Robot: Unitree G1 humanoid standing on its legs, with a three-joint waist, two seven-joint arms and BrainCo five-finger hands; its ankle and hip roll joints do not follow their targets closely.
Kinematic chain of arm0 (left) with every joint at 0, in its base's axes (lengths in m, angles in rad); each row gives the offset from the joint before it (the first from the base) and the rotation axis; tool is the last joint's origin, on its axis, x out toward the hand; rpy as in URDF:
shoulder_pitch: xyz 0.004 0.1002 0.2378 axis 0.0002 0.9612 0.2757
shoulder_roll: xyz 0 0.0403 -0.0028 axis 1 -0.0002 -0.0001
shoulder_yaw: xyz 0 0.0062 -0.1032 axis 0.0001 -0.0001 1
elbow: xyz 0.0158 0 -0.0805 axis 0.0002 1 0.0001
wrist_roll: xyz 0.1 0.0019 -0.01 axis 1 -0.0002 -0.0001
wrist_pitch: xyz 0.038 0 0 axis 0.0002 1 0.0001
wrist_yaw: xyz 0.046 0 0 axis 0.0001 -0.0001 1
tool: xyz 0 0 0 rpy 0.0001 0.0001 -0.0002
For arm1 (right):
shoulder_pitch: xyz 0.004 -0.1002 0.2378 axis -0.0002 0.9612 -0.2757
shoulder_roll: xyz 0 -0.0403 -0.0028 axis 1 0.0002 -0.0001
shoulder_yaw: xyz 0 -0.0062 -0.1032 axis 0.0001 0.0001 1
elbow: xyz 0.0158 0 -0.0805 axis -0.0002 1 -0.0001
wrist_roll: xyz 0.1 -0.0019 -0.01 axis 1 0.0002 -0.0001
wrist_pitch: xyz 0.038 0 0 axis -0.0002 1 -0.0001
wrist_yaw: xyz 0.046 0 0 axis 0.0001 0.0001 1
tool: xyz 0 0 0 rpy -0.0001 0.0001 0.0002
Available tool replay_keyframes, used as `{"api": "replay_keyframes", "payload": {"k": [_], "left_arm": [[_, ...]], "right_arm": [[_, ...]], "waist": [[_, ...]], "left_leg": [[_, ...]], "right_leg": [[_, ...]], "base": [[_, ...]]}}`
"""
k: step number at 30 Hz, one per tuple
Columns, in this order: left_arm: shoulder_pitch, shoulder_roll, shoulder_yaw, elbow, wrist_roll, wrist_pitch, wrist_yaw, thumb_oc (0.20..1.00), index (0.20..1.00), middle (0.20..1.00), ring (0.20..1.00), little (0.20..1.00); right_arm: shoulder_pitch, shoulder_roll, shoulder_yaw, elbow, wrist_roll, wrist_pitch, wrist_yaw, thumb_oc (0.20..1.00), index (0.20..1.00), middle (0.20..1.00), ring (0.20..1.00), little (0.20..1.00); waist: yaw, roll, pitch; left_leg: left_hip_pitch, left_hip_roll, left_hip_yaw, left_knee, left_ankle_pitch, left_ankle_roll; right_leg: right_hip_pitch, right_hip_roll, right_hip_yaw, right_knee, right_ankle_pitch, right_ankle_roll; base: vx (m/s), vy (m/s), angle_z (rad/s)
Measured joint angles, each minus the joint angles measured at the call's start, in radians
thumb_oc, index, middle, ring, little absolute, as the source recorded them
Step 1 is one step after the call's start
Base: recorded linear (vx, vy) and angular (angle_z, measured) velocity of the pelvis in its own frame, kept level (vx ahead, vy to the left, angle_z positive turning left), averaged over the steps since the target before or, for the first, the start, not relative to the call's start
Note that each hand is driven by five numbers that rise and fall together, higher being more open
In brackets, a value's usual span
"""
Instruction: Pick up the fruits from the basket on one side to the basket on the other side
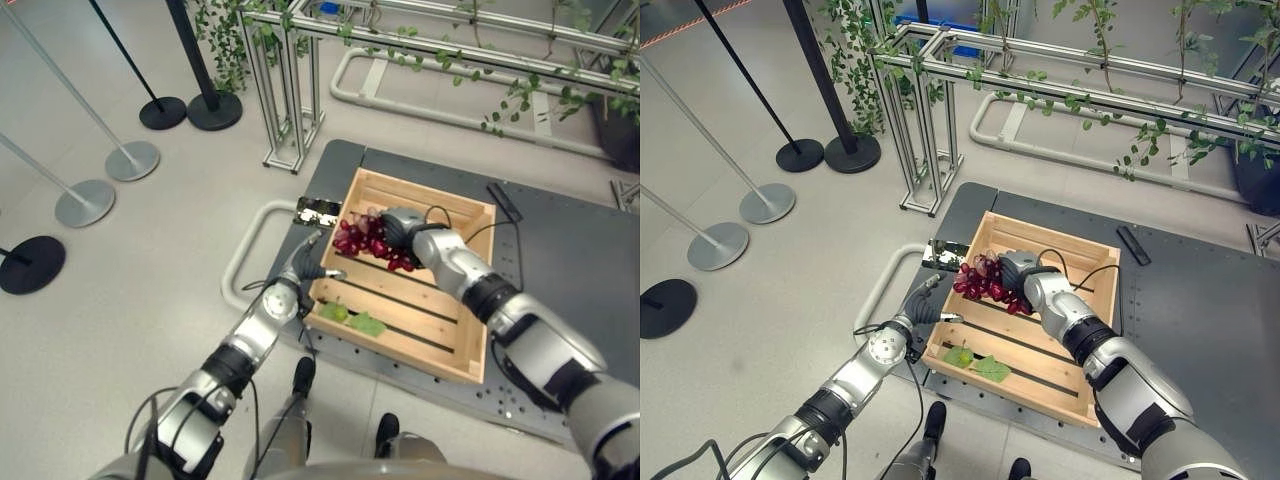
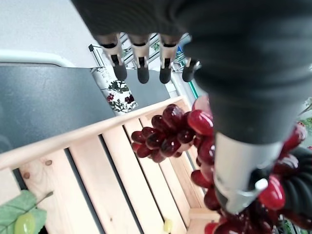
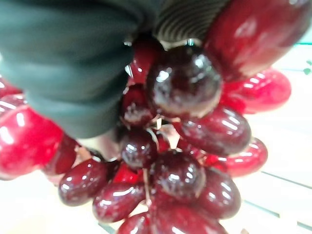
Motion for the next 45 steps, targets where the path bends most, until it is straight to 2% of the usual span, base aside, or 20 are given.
{"api": "replay_keyframes", "payload": {"k": [15, 20, 30, 38, 45], "left_arm": [[0.0, 0.0, 0.002, 0.001, 0.0, 0.005, 0.002, 1.0, 1.0, 1.0, 1.0, 1.0], [0.004, 0.001, 0.048, -0.005, -0.003, 0.005, 0.005, 1.0, 1.0, 1.0, 1.0, 1.0], [0.004, -0.014, 0.075, -0.014, -0.109, 0.005, 0.008, 1.0, 1.0, 1.0, 1.0, 1.0], [-0.004, -0.016, 0.086, -0.091, -0.122, 0.006, 0.007, 1.0, 1.0, 1.0, 1.0, 1.0], [-0.016, -0.035, 0.086, -0.09, -0.123, 0.006, 0.018, 1.0, 1.0, 1.0, 1.0, 1.0]], "right_arm": [[0.035, 0.002, -0.014, -0.005, 0.0, 0.002, -0.007, 0.2, 0.2, 0.2, 0.2, 0.2], [0.087, 0.003, -0.04, -0.004, -0.001, 0.004, -0.008, 0.2, 0.2, 0.2, 0.2, 0.2], [0.123, 0.021, -0.04, -0.002, -0.025, 0.009, -0.009, 0.2, 0.2, 0.2, 0.2, 0.2], [0.123, 0.019, -0.04, -0.013, -0.163, 0.021, -0.006, 0.2, 0.2, 0.2, 0.2, 0.2], [0.124, 0.015, -0.04, -0.105, -0.181, 0.019, -0.004, 0.2, 0.2, 0.2, 0.2, 0.2]], "waist": [[0.0, 0.004, -0.002], [0.0, 0.004, -0.002], [-0.001, 0.004, -0.002], [-0.003, 0.004, -0.002], [-0.005, 0.004, -0.003]], "left_leg": [[0.006, 0.0, 0.001, 0.0, -0.005, 0.0], [0.007, 0.0, 0.001, 0.0, -0.007, -0.001], [0.011, 0.0, 0.002, 0.0, -0.008, -0.001], [0.016, 0.0, 0.001, 0.0, -0.009, 0.0], [0.017, 0.0, 0.002, 0.0, -0.009, 0.0]], "right_leg": [[0.005, 0.0, 0.001, 0.003, -0.008, -0.001], [0.005, 0.0, 0.0, 0.003, -0.009, -0.002], [0.009, 0.0, 0.0, 0.002, -0.01, -0.002], [0.015, 0.0, 0.0, 0.001, -0.01, -0.002], [0.016, 0.0, 0.0, 0.001, -0.01, -0.002]], "base": [[0.0, 0.0, 0.0], [0.0, 0.0, 0.0], [0.0, 0.0, 0.0], [0.0, 0.0, 0.0], [0.0, 0.0, 0.0]]}}
